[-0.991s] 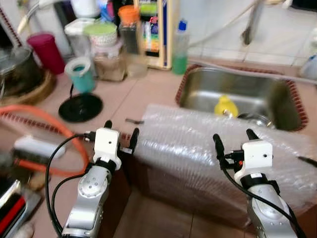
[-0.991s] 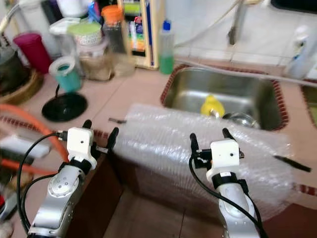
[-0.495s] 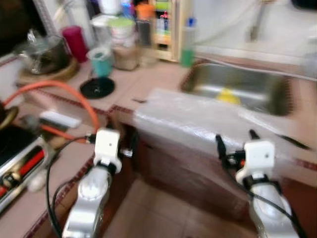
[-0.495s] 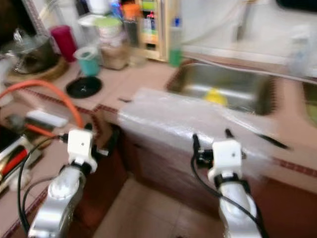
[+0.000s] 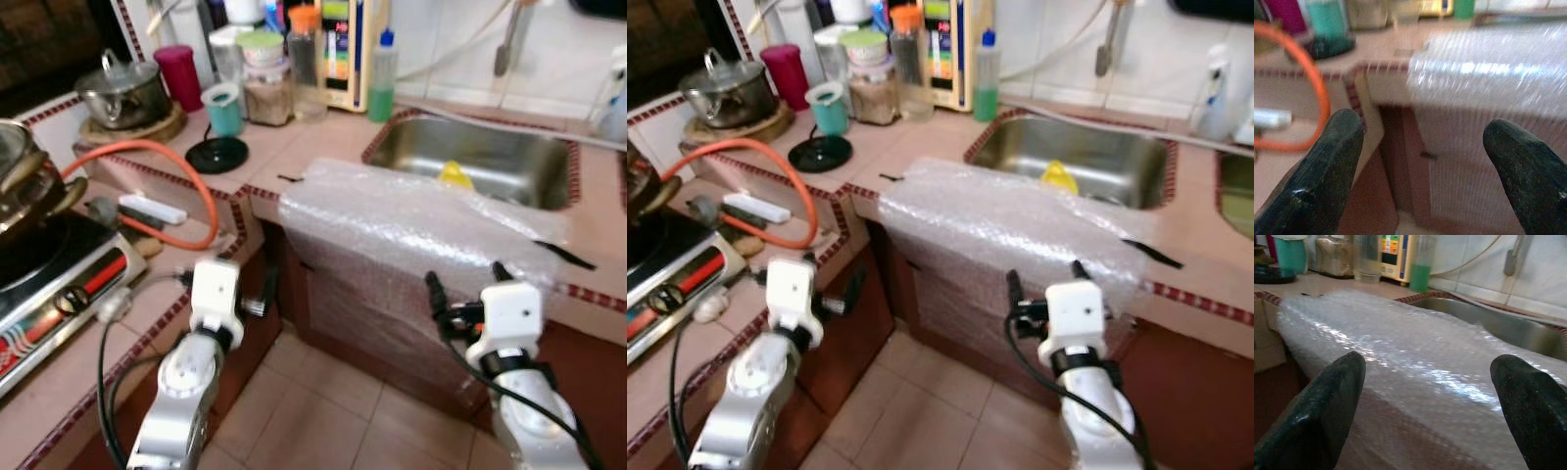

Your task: Kitchen organization

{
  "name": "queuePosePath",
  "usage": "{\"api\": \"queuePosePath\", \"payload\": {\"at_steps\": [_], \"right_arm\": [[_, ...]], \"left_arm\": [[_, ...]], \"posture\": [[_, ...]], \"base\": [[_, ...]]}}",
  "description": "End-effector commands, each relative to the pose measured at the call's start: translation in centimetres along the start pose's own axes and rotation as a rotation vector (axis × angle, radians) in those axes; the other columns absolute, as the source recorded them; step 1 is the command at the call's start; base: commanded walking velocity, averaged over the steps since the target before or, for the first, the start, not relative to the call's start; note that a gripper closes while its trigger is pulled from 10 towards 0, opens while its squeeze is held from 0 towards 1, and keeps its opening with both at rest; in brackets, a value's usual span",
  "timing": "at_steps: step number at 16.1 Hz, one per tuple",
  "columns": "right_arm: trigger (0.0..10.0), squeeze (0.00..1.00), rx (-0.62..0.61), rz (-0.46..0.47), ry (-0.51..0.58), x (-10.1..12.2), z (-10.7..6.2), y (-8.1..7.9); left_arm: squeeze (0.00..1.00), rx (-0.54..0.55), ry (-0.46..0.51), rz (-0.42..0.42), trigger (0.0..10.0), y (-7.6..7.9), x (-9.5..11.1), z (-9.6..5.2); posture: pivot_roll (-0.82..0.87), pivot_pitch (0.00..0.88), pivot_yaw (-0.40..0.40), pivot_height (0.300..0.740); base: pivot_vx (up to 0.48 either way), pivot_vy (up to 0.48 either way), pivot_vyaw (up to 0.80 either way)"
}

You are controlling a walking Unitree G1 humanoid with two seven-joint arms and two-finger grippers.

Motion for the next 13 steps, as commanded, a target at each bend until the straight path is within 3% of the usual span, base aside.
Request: {"api": "queuePosePath", "payload": {"at_steps": [1,2,3,4,5,6,7,9,10,12,13], "right_arm": [[10.0,0.00,0.011,-0.003,-0.014,-0.6,-0.1,-0.2],[10.0,0.00,0.015,-0.003,-0.029,-1.1,-0.2,-0.3],[10.0,0.00,0.031,-0.010,-0.081,-2.9,-0.5,-0.4],[10.0,0.00,0.079,-0.012,-0.190,-6.5,-1.5,-1.0],[10.0,0.00,0.089,-0.026,-0.217,-7.5,-1.8,-1.2],[10.0,0.00,0.124,-0.040,-0.353,-11.9,-3.3,-1.6],[10.0,0.00,0.122,-0.019,-0.425,-14.1,-3.9,-1.7],[10.0,0.00,0.149,-0.042,-0.533,-17.2,-4.6,-2.2],[10.0,0.00,0.160,-0.044,-0.592,-18.7,-5.0,-2.4],[10.0,0.00,0.184,-0.059,-0.742,-21.8,-6.0,-2.8],[10.0,0.00,0.184,-0.067,-0.773,-22.3,-6.3,-2.7]], "left_arm": [[0.00,0.010,-0.044,0.007,10.0,-0.7,-1.5,-0.2],[0.00,0.005,-0.074,0.011,10.0,-0.6,-2.5,-0.4],[0.00,-0.009,-0.161,0.000,10.0,-0.4,-5.2,-1.0],[0.00,-0.043,-0.286,0.006,10.0,-0.1,-9.1,-2.2],[0.00,-0.033,-0.337,0.004,10.0,-0.4,-10.5,-2.7],[0.00,0.012,-0.536,-0.123,10.0,-0.8,-15.1,-4.7],[0.00,0.005,-0.583,-0.063,10.0,-1.3,-16.3,-5.6],[0.00,0.049,-0.695,-0.105,10.0,-2.2,-18.6,-7.3],[0.00,0.039,-0.728,-0.120,10.0,-2.1,-19.2,-7.8],[0.00,-0.024,-0.837,-0.069,10.0,-1.5,-20.9,-9.5],[0.00,-0.036,-0.855,-0.063,10.0,-1.4,-21.2,-9.8]], "posture": [[-0.02,0.000,0.081,0.740],[-0.02,0.000,0.080,0.740],[-0.02,0.000,0.075,0.740],[-0.02,0.000,0.072,0.740],[-0.02,0.000,0.072,0.740],[-0.01,0.000,0.069,0.740],[-0.01,0.000,0.069,0.740],[-0.01,0.000,0.064,0.740],[-0.01,0.000,0.064,0.740],[0.00,0.000,0.056,0.740],[0.00,0.000,0.056,0.740]], "base": [[0.000,0.000,0.00],[0.000,0.000,0.00],[0.000,0.000,0.00],[0.000,0.000,0.00],[0.000,0.000,0.00],[0.000,0.000,0.00],[0.000,0.000,0.00],[0.000,0.000,0.00],[0.000,0.000,0.00],[0.000,0.000,0.00],[0.000,0.000,0.00]]}}
Point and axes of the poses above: a point about 5 cm out from each wrist's last joint towards the gripper, its own z axis pointing out of the wrist towards the gripper, its own x axis along the axis of the wrist's last joint, y = z × x, the point moved 6 cm from there along z, pointing out of the wrist towards the gripper, and after that the axes turned 2 degrees about z, right-handed, at the moved point
